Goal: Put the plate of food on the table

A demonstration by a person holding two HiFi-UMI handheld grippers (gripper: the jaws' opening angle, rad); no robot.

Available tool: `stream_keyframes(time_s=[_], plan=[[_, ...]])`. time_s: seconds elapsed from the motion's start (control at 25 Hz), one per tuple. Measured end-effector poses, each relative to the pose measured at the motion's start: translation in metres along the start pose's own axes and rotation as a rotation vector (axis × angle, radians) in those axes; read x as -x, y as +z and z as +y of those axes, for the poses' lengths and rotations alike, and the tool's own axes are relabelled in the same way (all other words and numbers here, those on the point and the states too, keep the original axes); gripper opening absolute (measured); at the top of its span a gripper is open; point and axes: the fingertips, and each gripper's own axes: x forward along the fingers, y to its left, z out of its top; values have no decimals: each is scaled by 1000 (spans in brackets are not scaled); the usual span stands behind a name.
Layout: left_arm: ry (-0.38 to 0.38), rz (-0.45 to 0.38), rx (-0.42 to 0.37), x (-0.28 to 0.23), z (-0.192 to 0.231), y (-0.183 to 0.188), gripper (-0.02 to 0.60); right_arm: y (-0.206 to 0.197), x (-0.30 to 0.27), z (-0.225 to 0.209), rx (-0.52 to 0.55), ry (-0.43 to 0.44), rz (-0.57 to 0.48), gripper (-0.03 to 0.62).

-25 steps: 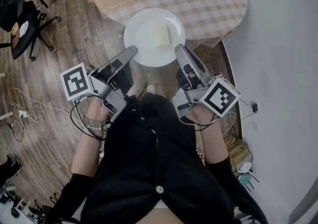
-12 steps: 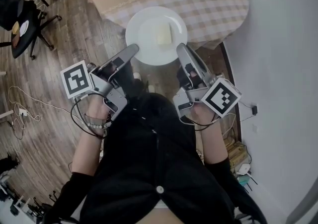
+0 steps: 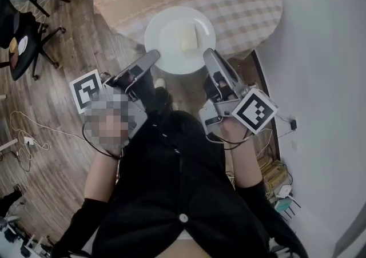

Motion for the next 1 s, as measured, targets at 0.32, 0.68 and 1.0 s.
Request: stream_keyframes(time_s=[0.32, 0.68, 1.0], plan=[[0, 24, 20, 13, 28, 54, 12, -19, -58, 1, -1, -22, -5, 41], [-2, 72, 23, -28, 39, 114, 12, 12, -114, -22, -6, -68, -10, 41], [-20, 108, 32, -29, 53, 153, 12, 8, -151, -23, -3, -106, -37, 40]])
